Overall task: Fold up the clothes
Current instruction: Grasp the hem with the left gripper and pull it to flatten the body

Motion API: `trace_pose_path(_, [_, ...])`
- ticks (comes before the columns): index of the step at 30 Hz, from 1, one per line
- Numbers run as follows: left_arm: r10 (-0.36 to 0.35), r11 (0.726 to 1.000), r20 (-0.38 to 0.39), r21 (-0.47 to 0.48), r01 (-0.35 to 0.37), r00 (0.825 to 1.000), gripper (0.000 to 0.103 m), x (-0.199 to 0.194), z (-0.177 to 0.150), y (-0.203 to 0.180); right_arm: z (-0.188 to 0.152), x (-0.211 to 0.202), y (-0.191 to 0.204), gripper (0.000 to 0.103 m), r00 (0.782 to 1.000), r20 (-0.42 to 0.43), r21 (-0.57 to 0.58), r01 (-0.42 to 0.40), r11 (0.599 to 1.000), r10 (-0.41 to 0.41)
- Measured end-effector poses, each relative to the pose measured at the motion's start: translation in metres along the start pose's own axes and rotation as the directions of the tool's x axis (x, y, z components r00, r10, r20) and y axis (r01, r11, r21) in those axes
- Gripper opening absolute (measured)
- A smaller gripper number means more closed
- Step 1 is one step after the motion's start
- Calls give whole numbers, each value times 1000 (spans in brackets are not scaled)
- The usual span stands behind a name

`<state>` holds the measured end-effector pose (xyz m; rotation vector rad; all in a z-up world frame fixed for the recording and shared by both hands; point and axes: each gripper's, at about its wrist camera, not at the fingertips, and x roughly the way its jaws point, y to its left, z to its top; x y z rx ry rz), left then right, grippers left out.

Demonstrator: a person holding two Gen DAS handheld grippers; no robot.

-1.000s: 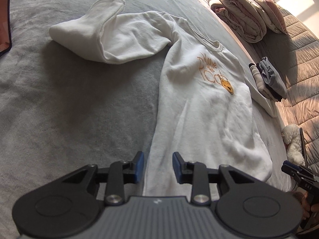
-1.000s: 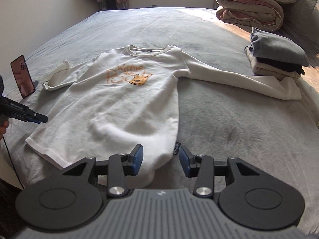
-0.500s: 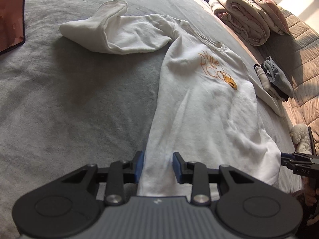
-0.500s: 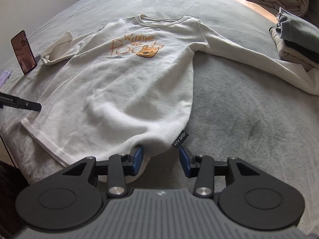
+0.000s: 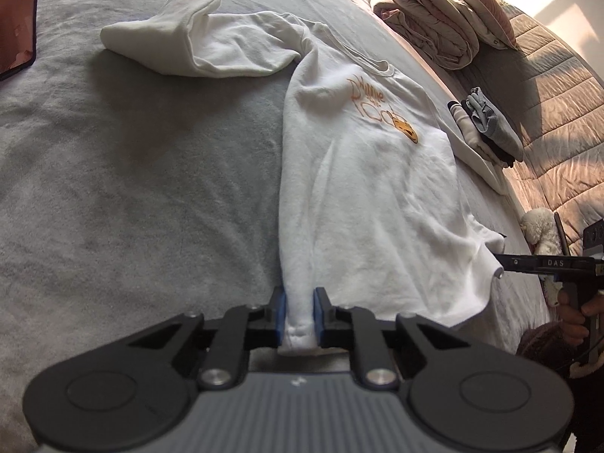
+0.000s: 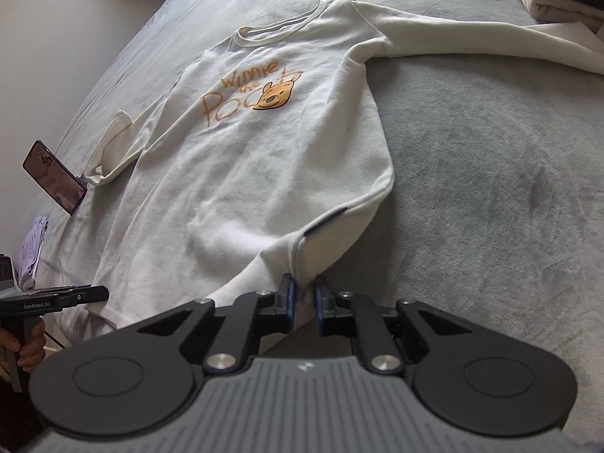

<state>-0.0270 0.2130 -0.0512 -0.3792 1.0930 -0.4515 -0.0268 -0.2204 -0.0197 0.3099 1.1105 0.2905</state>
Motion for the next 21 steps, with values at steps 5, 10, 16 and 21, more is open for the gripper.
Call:
trace_pose_path(5, [-19, 1000, -29, -17, 19, 999, 11, -5, -1, -8, -19, -42, -11, 10, 996, -12, -20, 86, 996, -86])
trace_pose_path(10, [-27, 999, -48, -25, 26, 998, 10, -9, -10, -23, -35, -62, -19, 9, 991, -19, -29, 132, 991, -132])
trace_pose_path(16, [-12, 999, -91, -41, 8, 996, 12, -1, -27, -31, -41, -51, -48, 10, 989, -44, 28, 139, 990, -138])
trace_pose_path(21, [-25, 995, -47, -98, 20, 999, 22, -10, -35, -21, -53, -50, -60, 24, 988, -19, 37, 154, 987, -153])
